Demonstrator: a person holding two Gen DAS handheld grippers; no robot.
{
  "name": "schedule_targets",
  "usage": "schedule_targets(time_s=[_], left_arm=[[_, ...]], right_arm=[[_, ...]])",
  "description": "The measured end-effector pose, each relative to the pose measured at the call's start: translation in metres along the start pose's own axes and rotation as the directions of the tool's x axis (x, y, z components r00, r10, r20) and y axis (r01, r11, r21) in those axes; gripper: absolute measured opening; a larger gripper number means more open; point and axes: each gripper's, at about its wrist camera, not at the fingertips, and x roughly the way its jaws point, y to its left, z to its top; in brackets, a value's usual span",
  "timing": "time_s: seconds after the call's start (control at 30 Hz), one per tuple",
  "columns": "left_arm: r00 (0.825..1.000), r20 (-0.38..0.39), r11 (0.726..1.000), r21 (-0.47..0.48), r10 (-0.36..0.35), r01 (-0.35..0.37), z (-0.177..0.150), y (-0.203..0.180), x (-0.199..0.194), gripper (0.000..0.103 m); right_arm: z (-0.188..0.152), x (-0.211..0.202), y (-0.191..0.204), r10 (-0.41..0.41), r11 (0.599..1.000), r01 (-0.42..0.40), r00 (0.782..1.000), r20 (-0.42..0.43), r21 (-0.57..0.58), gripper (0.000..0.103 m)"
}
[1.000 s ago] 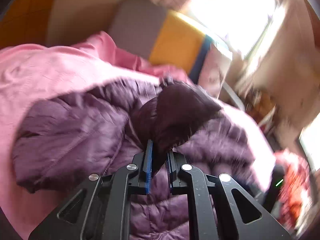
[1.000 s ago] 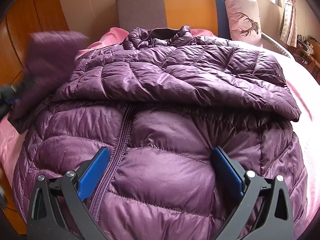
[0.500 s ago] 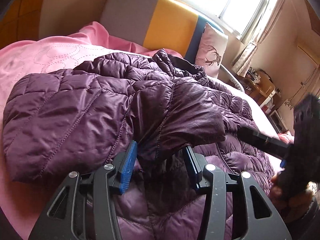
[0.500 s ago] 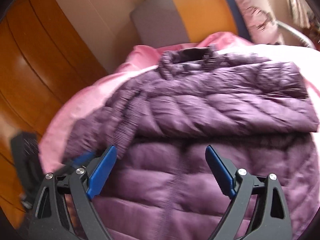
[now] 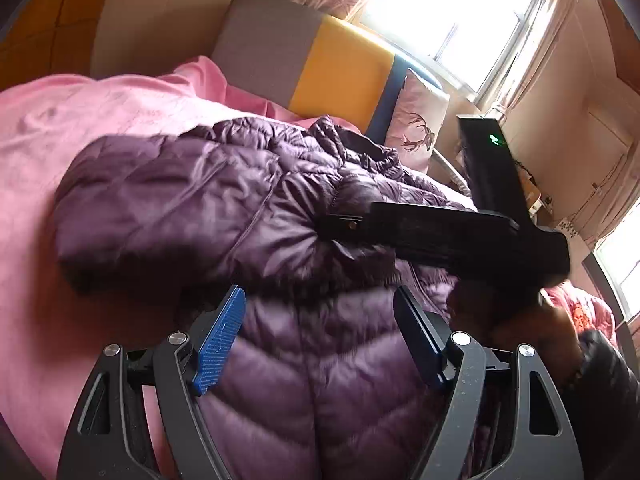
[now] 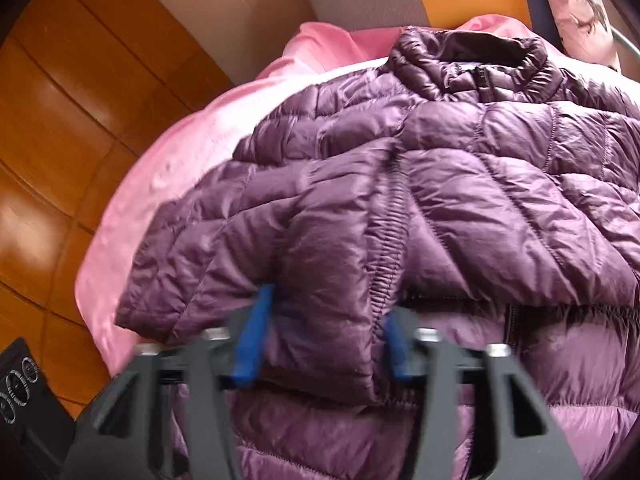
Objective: Fold large clothes
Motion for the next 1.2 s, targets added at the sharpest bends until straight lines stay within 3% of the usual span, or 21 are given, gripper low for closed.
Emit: schedule_targets(time_s=[0.13, 0.27, 0.4, 0.53, 0.7, 0.87, 0.97, 1.2], left_arm=[[0.999, -0.024, 0.999, -0.023, -0.023, 0.022, -0.01, 0.005, 0.001, 0.075], [1.0, 0.002, 0.997, -0.08, -0.005, 0.005, 0.003, 0.013, 0.005, 0.075], [0.992, 0.013, 0.977, -0.174, 0.127, -0.123, 0.026, 0.031, 0.011, 0.075], [0.961, -0.007, 0.939, -0.213, 0.277, -0.272, 0.044, 0.044, 0.022, 0.075], [0.93, -0.049, 0.905, -0.216, 0.365, -0.367, 0.062, 0.053, 0.047, 0.075], [0.887, -0.094, 0.873, -0.159, 0.452, -0.462, 0.071, 0.058, 0.069, 0.072], [0.872, -0.129, 0.86, -0.151, 0.472, -0.488, 0.068, 0.065, 0.079, 0.072], [0.859, -0.138, 0.853, -0.119, 0.492, -0.508, 0.065, 0.065, 0.087, 0.072]], right_arm=[[0.016, -0.042, 0.038, 0.031, 0.992, -0.018, 0.994, 0.1, -0.128, 0.012], [0.048, -0.103, 0.059, 0.07, 0.985, -0.024, 0.959, 0.275, -0.169, 0.011], [0.067, -0.151, 0.051, 0.044, 0.99, 0.018, 0.906, 0.422, -0.141, 0.011], [0.072, -0.176, 0.02, 0.017, 0.997, 0.021, 0.875, 0.484, -0.072, 0.011], [0.079, -0.187, -0.028, -0.026, 0.999, 0.008, 0.862, 0.506, 0.038, 0.011], [0.063, -0.206, -0.084, -0.136, 0.987, 0.068, 0.844, 0.519, 0.149, 0.011], [0.048, -0.201, -0.124, -0.205, 0.966, 0.097, 0.854, 0.478, 0.241, 0.011], [-0.003, -0.161, -0.194, -0.341, 0.897, 0.214, 0.891, 0.299, 0.386, 0.01]])
